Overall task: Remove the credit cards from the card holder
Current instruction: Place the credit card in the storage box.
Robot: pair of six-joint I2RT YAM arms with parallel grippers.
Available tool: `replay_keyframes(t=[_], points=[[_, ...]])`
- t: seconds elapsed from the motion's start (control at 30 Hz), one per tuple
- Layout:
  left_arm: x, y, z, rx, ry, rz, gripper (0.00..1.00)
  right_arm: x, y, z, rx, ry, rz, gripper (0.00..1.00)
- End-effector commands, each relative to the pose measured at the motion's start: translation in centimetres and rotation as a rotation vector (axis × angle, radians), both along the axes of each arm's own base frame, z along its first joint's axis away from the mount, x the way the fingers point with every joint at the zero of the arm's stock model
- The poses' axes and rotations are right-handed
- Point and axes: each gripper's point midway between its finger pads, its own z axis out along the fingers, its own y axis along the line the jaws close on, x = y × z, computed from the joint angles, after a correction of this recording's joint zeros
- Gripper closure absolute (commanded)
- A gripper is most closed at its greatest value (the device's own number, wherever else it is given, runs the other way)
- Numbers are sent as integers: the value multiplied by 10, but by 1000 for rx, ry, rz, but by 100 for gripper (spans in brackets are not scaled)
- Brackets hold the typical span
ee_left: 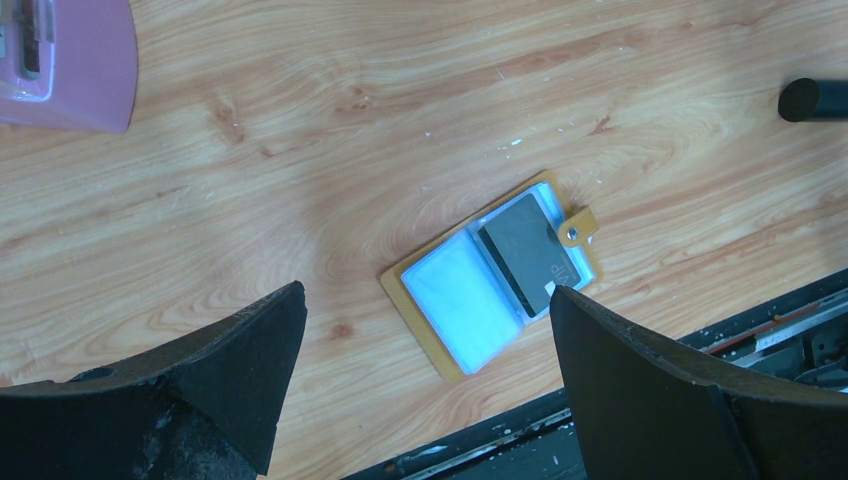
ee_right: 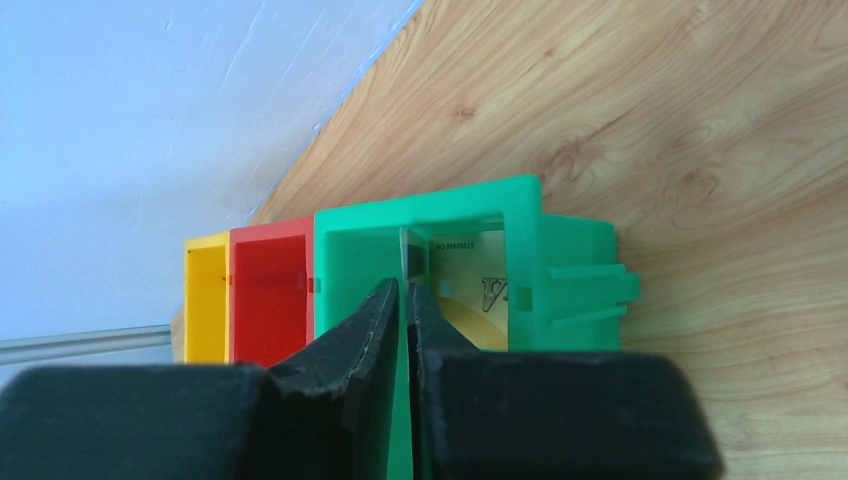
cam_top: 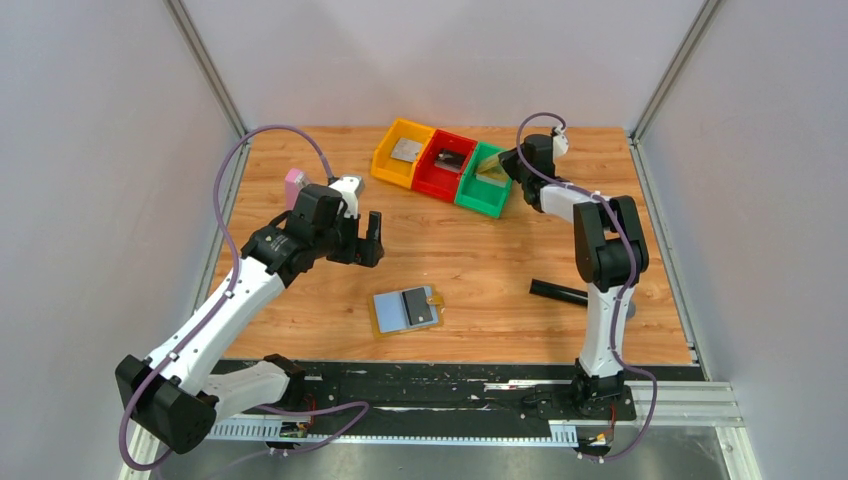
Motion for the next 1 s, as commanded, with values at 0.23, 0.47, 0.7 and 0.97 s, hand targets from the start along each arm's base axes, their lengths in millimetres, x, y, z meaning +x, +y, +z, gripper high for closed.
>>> replay_keyframes(t=[0.23, 0.47, 0.7, 0.97], points=[[3, 2, 5, 8, -25, -1, 0, 17, -2, 12, -7, -13, -16, 84], [2, 2, 6, 7, -23, 1, 0, 22, -5, 20, -74, -3, 0, 83], [2, 2, 6, 6, -23, 2, 0, 28, 5, 25, -105, 1, 84, 78], [3, 1, 7, 3, -25, 4, 0, 24, 8, 12, -216, 121, 146, 76]])
